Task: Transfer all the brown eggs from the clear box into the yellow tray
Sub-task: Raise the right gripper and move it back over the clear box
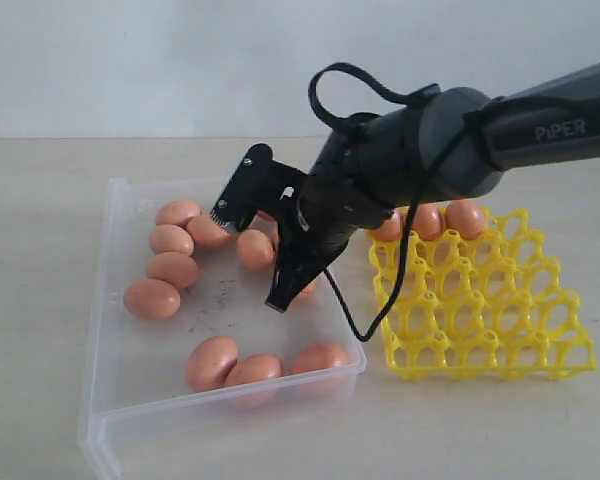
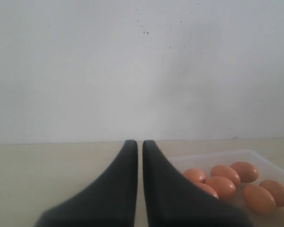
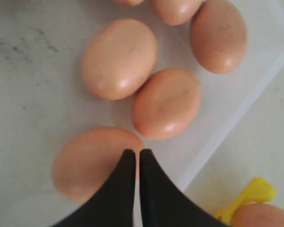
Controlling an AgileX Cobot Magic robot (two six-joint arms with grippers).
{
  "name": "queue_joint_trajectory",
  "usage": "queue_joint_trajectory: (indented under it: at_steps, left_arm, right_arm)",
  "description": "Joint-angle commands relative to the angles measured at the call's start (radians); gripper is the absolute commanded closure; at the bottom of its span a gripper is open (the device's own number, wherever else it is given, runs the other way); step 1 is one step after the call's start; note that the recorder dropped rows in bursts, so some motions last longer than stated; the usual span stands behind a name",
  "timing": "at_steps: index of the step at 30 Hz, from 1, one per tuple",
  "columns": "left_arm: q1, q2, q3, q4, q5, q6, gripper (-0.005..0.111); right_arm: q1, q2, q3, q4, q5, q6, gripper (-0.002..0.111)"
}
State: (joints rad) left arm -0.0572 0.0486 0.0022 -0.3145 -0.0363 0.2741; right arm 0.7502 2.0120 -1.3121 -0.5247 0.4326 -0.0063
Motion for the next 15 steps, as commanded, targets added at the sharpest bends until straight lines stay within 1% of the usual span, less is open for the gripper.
queue_joint_trajectory:
  at_steps: [1,3,7,8,11,15]
  left_arm:
    - [-0.003,0.004,-0.002,-0.005,-0.016,0.005,0.103]
    - [-0.003,0.004,-0.002,-0.005,-0.016,0.005,0.103]
    - [-0.003,0.004,-0.002,-0.005,-0.016,0.005,0.103]
    - [-0.003,0.004,-0.002,-0.005,-0.016,0.005,0.103]
    - [-0.003,0.004,-0.002,-0.005,-0.016,0.005,0.103]
    - [-0.003,0.004,-0.002,-0.005,-0.016,0.005,0.103]
  right_arm:
    - [0.007,-0.013,-0.104,0.2,0.128,0.021,0.106]
    - [-0.016,-0.013,-0.147,0.293,0.134,0.134,0.097]
    - [-0.055,-0.011,-0.21,0.428,0.185,0.231,0.064]
    - [-0.062,-0.009,-0.215,0.435,0.198,0.254,0.059]
    - [-0.091,-0.007,-0.217,0.458,0.261,0.339,0.058]
    - [-0.115,0.018,-0.217,0.519,0.349,0.372,0.058]
